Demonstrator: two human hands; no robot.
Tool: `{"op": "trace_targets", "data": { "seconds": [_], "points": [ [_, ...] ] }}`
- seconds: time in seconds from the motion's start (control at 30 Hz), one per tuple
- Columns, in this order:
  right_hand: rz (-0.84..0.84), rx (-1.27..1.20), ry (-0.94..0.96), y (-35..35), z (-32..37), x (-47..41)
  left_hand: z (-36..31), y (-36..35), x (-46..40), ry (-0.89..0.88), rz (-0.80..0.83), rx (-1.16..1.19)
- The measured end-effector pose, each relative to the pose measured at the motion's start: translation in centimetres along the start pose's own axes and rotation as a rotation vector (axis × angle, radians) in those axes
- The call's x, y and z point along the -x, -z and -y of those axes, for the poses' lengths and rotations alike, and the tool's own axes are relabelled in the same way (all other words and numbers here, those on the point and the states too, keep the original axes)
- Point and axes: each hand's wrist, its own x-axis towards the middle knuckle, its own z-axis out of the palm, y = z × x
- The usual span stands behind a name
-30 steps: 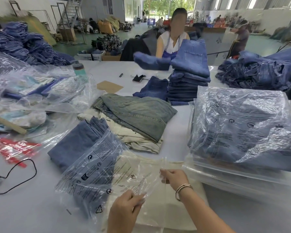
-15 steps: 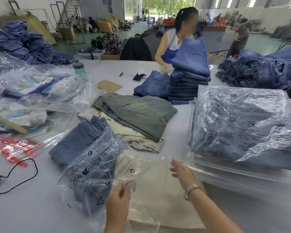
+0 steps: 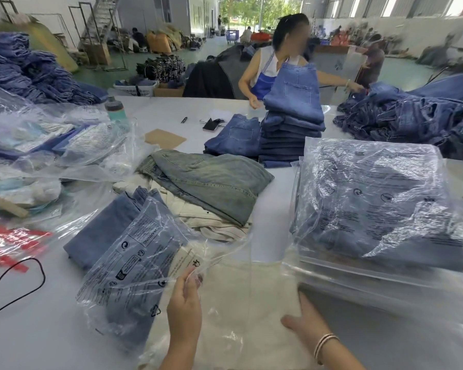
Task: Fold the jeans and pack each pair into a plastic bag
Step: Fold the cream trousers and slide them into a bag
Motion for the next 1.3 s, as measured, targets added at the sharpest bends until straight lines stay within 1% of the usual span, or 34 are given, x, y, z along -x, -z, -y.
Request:
{"op": "trace_targets", "data": {
  "seconds": [0.07,0.13,0.23,0.3,0.33,0.4,0.47,0.5,0.57,0.6,0.63,0.67,0.7,0.77,0.8,0.87,0.9,1.0,1.07,1.13,1.2,1.27,1.3],
  "points": [
    [0.013,0.056,0.087,-0.9,1.1,1.5,-0.1,-0.3,0.2,0.003,-0.001,-0.056],
    [0.017,0.081,0.156,-2.0,1.9,3.0,0.1,-0.5,0.5,0.018,0.044,-0.098],
    [0.043,0.158,0.264,-4.0,3.2,4.8,0.4,-1.0,1.1,0.052,0.215,-0.109],
    [0.083,0.201,0.316,-5.2,4.4,5.6,-0.3,-1.4,1.9,0.147,0.333,-0.036],
    [0.122,0.231,0.336,-5.7,5.2,5.8,-0.8,-1.3,2.2,0.224,0.397,0.016],
    [0.257,0.266,0.372,-6.3,6.4,6.0,-1.7,-0.9,2.3,0.382,0.518,0.133],
    [0.39,0.312,0.423,-6.7,7.3,6.0,-1.7,-0.2,1.9,0.431,0.592,0.174],
    [0.445,0.372,0.446,-6.9,7.6,5.8,-1.6,0.1,1.7,0.42,0.589,0.159],
    [0.519,0.488,0.489,-6.9,7.5,5.0,-1.6,0.5,1.3,0.385,0.519,0.115],
    [0.548,0.478,0.511,-6.7,7.3,4.9,-1.7,0.6,1.1,0.384,0.493,0.109],
    [0.559,0.4,0.517,-6.4,7.1,4.9,-1.9,0.7,1.1,0.388,0.487,0.125],
    [0.525,0.292,0.519,-6.0,6.9,4.9,-2.0,0.9,0.9,0.395,0.482,0.156],
    [0.457,0.175,0.484,-5.5,6.3,4.9,-1.9,1.1,0.7,0.409,0.471,0.192],
    [0.368,0.043,0.424,-4.3,4.5,4.1,-1.4,1.7,0.0,0.457,0.458,0.26],
    [0.364,0.083,0.432,-3.9,3.8,3.5,-1.4,1.9,-0.3,0.48,0.466,0.293],
    [0.392,0.24,0.499,-3.2,3.4,2.5,-1.8,2.2,-0.4,0.511,0.526,0.36],
    [0.392,0.255,0.487,-2.8,3.8,1.9,-2.1,2.2,-0.4,0.517,0.569,0.395],
    [0.35,0.171,0.461,-1.8,6.3,-0.2,-3.2,2.4,0.2,0.529,0.689,0.496],
    [0.339,0.233,0.478,-1.8,7.5,-1.4,-3.6,2.8,0.4,0.531,0.777,0.555],
    [0.357,0.306,0.486,-1.7,7.8,-2.2,-3.6,2.6,-0.1,0.523,0.832,0.52],
    [0.343,0.35,0.433,-1.8,7.1,-2.6,-3.8,2.6,-0.5,0.529,0.833,0.406],
    [0.284,0.273,0.369,-1.5,6.2,-2.8,-3.4,2.4,-0.8,0.586,0.754,0.412],
    [0.264,0.201,0.371,-1.1,5.8,-2.7,-3.1,2.6,-1.2,0.564,0.684,0.4]
  ]
}}
